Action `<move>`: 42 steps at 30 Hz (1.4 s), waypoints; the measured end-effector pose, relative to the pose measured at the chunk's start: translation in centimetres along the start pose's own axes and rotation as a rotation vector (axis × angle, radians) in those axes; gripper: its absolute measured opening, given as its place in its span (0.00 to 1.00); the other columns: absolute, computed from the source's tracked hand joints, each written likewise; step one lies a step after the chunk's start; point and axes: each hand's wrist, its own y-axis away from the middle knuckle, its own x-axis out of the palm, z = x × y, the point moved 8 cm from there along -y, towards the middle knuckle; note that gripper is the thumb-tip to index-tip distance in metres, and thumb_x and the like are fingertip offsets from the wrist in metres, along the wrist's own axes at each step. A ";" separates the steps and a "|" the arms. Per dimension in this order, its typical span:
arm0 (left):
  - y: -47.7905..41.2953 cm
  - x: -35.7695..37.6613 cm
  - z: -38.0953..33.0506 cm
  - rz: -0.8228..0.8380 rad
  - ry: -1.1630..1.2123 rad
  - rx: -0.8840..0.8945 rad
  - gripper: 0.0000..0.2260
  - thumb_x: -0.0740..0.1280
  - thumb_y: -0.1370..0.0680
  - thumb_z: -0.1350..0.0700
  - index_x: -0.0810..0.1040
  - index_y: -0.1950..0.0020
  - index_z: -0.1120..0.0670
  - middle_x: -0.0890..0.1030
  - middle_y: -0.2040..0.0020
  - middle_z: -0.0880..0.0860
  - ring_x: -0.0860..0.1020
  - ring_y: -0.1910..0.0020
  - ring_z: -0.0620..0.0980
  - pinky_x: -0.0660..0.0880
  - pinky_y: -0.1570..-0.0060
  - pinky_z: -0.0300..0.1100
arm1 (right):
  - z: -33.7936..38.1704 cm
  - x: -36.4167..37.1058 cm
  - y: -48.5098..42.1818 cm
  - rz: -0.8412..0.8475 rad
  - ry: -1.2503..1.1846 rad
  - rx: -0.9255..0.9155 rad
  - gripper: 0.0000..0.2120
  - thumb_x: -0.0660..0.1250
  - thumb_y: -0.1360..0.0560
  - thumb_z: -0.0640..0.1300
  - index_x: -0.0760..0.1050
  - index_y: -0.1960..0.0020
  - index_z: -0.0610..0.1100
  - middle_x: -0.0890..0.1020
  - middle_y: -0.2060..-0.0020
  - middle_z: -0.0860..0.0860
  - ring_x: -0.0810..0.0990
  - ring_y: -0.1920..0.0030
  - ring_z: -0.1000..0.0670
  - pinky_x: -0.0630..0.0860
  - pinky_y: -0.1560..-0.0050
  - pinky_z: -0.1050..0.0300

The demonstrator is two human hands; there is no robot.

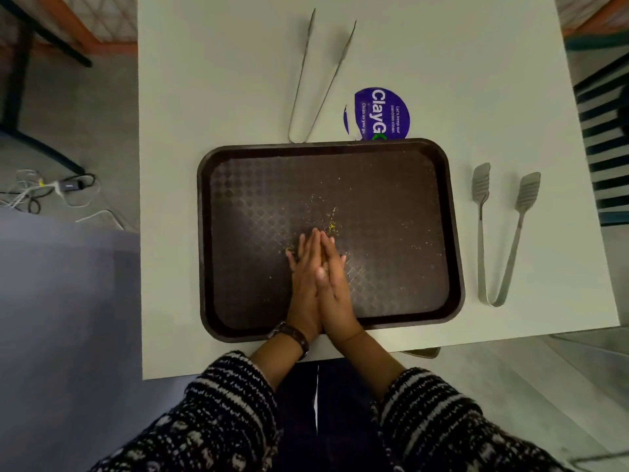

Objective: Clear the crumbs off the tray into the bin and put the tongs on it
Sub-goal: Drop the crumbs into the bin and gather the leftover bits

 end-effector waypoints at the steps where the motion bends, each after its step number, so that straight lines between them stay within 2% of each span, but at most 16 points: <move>1: 0.0 0.2 0.2 0.009 0.026 -0.014 0.28 0.48 0.21 0.44 0.47 0.23 0.52 0.51 0.23 0.48 0.48 0.23 0.48 0.35 0.26 0.47 | 0.1 0.2 0.1 -0.007 -0.075 0.011 0.25 0.44 0.17 0.49 0.51 0.25 0.35 0.58 0.29 0.55 0.59 0.31 0.68 0.56 0.28 0.64; 3: 0.4 0.1 0.1 0.030 0.172 -0.050 0.26 0.44 0.21 0.44 0.45 0.25 0.51 0.48 0.24 0.45 0.47 0.25 0.40 0.38 0.26 0.35 | -0.7 -0.1 0.0 -0.051 -0.083 -0.013 0.36 0.49 0.23 0.63 0.55 0.26 0.37 0.62 0.28 0.53 0.64 0.30 0.63 0.60 0.28 0.60; 4: 0.8 -0.3 -0.2 0.020 0.246 -0.059 0.25 0.44 0.21 0.43 0.45 0.26 0.49 0.47 0.24 0.44 0.47 0.25 0.38 0.41 0.27 0.33 | -1.3 -0.3 -0.1 -0.068 -0.104 0.016 0.41 0.51 0.27 0.70 0.58 0.26 0.40 0.64 0.28 0.52 0.64 0.29 0.59 0.61 0.27 0.57; 6: 1.4 -1.1 -0.9 -0.005 0.420 -0.117 0.22 0.47 0.19 0.44 0.49 0.26 0.46 0.51 0.24 0.42 0.50 0.25 0.38 0.48 0.26 0.35 | -2.3 -0.3 -0.5 -0.068 -0.215 0.054 0.43 0.52 0.31 0.74 0.62 0.27 0.46 0.68 0.28 0.52 0.66 0.29 0.55 0.61 0.27 0.51; 8: 1.5 -1.4 -1.1 -0.037 0.760 -0.232 0.21 0.51 0.19 0.52 0.57 0.25 0.50 0.59 0.25 0.44 0.58 0.26 0.40 0.57 0.29 0.35 | -2.3 -0.9 -0.4 -0.098 -0.385 0.077 0.39 0.52 0.29 0.72 0.66 0.29 0.46 0.71 0.31 0.51 0.69 0.30 0.54 0.63 0.28 0.52; 10: 1.5 -1.7 -1.4 -0.112 1.003 -0.323 0.18 0.52 0.18 0.59 0.64 0.28 0.55 0.67 0.29 0.47 0.66 0.31 0.41 0.66 0.35 0.33 | -1.9 -1.3 -0.2 -0.132 -0.627 0.123 0.33 0.51 0.25 0.65 0.69 0.31 0.42 0.75 0.34 0.47 0.73 0.33 0.51 0.67 0.31 0.53; 12: 1.6 -2.0 -1.4 -0.184 1.228 -0.423 0.16 0.53 0.19 0.58 0.71 0.33 0.57 0.75 0.34 0.52 0.73 0.35 0.46 0.73 0.39 0.37 | -1.9 -1.6 -0.2 -0.174 -0.831 0.180 0.28 0.51 0.21 0.57 0.71 0.34 0.37 0.78 0.38 0.42 0.77 0.38 0.46 0.72 0.35 0.53; 15: 1.8 -2.0 -1.4 -0.261 1.444 -0.535 0.16 0.53 0.19 0.54 0.75 0.39 0.58 0.81 0.44 0.53 0.80 0.44 0.50 0.78 0.46 0.42 | -1.9 -1.9 -0.3 -0.245 -0.992 0.236 0.23 0.54 0.20 0.51 0.73 0.39 0.34 0.80 0.44 0.41 0.78 0.42 0.44 0.75 0.39 0.52; 18: 1.7 -2.1 -2.5 -0.290 1.528 -0.526 0.18 0.53 0.19 0.53 0.75 0.39 0.60 0.81 0.46 0.54 0.82 0.50 0.48 0.80 0.52 0.41 | -2.0 -2.5 -0.4 -0.258 -1.144 0.242 0.19 0.56 0.20 0.50 0.76 0.45 0.35 0.81 0.46 0.41 0.77 0.40 0.42 0.71 0.35 0.47; 22: 2.7 -0.9 -4.8 -0.313 1.551 -0.469 0.17 0.53 0.20 0.54 0.75 0.39 0.62 0.80 0.43 0.56 0.79 0.44 0.53 0.75 0.41 0.47 | -1.7 -4.6 0.4 -0.205 -1.262 0.197 0.17 0.56 0.20 0.48 0.77 0.47 0.37 0.82 0.49 0.43 0.77 0.41 0.43 0.70 0.34 0.47; 24: 3.7 0.5 -6.8 -0.301 1.576 -0.420 0.17 0.53 0.20 0.55 0.74 0.39 0.62 0.80 0.44 0.56 0.80 0.45 0.52 0.76 0.42 0.47 | -1.8 -6.6 1.5 -0.180 -1.271 0.154 0.17 0.54 0.19 0.47 0.76 0.46 0.37 0.82 0.49 0.43 0.78 0.43 0.44 0.70 0.34 0.48; 29: 7.4 6.2 -12.6 -0.224 1.602 -0.298 0.17 0.51 0.19 0.55 0.74 0.40 0.62 0.78 0.41 0.55 0.76 0.42 0.54 0.70 0.35 0.49 | -2.8 -14.0 6.0 -0.154 -1.321 0.055 0.16 0.52 0.18 0.46 0.76 0.48 0.38 0.83 0.55 0.45 0.80 0.50 0.47 0.74 0.42 0.52; 33: 11.8 13.5 -17.5 -0.076 1.616 -0.328 0.19 0.51 0.19 0.55 0.72 0.37 0.64 0.74 0.34 0.61 0.73 0.36 0.57 0.65 0.31 0.53 | -4.9 -21.9 11.5 -0.274 -1.344 -0.004 0.16 0.52 0.18 0.46 0.76 0.48 0.38 0.83 0.54 0.44 0.80 0.50 0.47 0.74 0.41 0.52; 37: 15.7 21.5 -20.7 0.089 1.626 -0.401 0.16 0.53 0.20 0.55 0.78 0.46 0.60 0.79 0.41 0.57 0.75 0.39 0.57 0.66 0.32 0.55 | -9.1 -29.0 16.5 -0.433 -1.428 -0.056 0.16 0.53 0.18 0.45 0.76 0.49 0.37 0.84 0.56 0.44 0.80 0.49 0.46 0.73 0.37 0.51; 39: 17.0 25.5 -20.5 0.147 1.590 -0.445 0.15 0.53 0.20 0.56 0.77 0.46 0.60 0.79 0.43 0.57 0.77 0.42 0.56 0.70 0.36 0.52 | -12.2 -31.7 17.9 -0.511 -1.456 -0.064 0.16 0.53 0.19 0.44 0.76 0.49 0.36 0.84 0.56 0.43 0.81 0.50 0.46 0.72 0.37 0.50; 42: 18.1 31.9 -17.9 0.206 1.515 -0.533 0.16 0.55 0.21 0.55 0.76 0.42 0.61 0.75 0.36 0.62 0.75 0.38 0.59 0.69 0.34 0.53 | -18.0 -34.7 18.5 -0.620 -1.468 -0.056 0.15 0.52 0.19 0.43 0.76 0.51 0.36 0.84 0.59 0.43 0.82 0.54 0.47 0.73 0.38 0.52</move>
